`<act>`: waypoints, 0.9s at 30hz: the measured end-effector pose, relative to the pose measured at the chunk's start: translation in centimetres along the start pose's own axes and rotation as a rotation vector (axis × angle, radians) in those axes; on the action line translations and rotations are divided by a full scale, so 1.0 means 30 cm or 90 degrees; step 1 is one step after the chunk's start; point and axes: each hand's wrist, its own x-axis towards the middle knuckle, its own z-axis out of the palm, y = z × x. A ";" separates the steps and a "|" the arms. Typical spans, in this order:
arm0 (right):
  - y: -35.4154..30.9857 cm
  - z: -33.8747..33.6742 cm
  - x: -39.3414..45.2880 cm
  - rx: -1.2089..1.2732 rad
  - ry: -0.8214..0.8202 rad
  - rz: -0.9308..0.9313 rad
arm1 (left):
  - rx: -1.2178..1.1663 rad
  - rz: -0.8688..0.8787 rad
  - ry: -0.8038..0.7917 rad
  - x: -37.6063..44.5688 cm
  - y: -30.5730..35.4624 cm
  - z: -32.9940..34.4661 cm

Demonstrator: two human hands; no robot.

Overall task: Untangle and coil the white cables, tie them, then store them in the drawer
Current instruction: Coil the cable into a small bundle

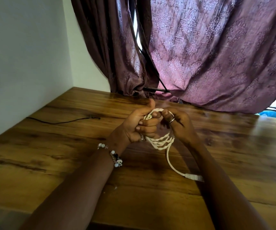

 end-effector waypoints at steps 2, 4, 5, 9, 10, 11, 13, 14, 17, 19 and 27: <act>0.017 0.012 0.000 -0.008 0.040 0.022 | 0.036 0.024 0.088 0.011 -0.003 0.002; 0.034 0.015 -0.003 -0.030 0.066 0.037 | 0.135 0.064 0.237 0.024 -0.008 0.003; 0.037 0.013 -0.004 -0.037 0.074 0.040 | 0.186 0.086 0.298 0.030 -0.011 0.001; 0.036 0.017 -0.006 -0.050 0.079 0.102 | 0.274 0.111 0.386 0.042 -0.017 -0.009; 0.038 0.019 -0.006 -0.047 0.078 0.124 | 0.291 0.106 0.386 0.043 -0.020 -0.010; 0.040 0.020 -0.005 -0.050 0.071 0.137 | 0.299 0.098 0.380 0.042 -0.020 -0.010; 0.034 0.018 -0.008 -0.042 0.042 0.153 | 0.290 0.078 0.364 0.035 -0.018 -0.012; 0.022 0.018 -0.009 -0.018 0.026 0.159 | 0.280 0.068 0.363 0.030 -0.015 -0.016; -0.009 0.016 -0.009 0.056 0.010 0.172 | 0.251 0.047 0.387 0.015 -0.004 -0.025; -0.017 0.013 -0.007 0.112 0.021 0.159 | 0.229 0.052 0.408 0.008 0.003 -0.027; 0.001 -0.013 -0.020 0.333 -0.116 0.347 | 0.032 0.227 0.543 -0.032 0.079 -0.050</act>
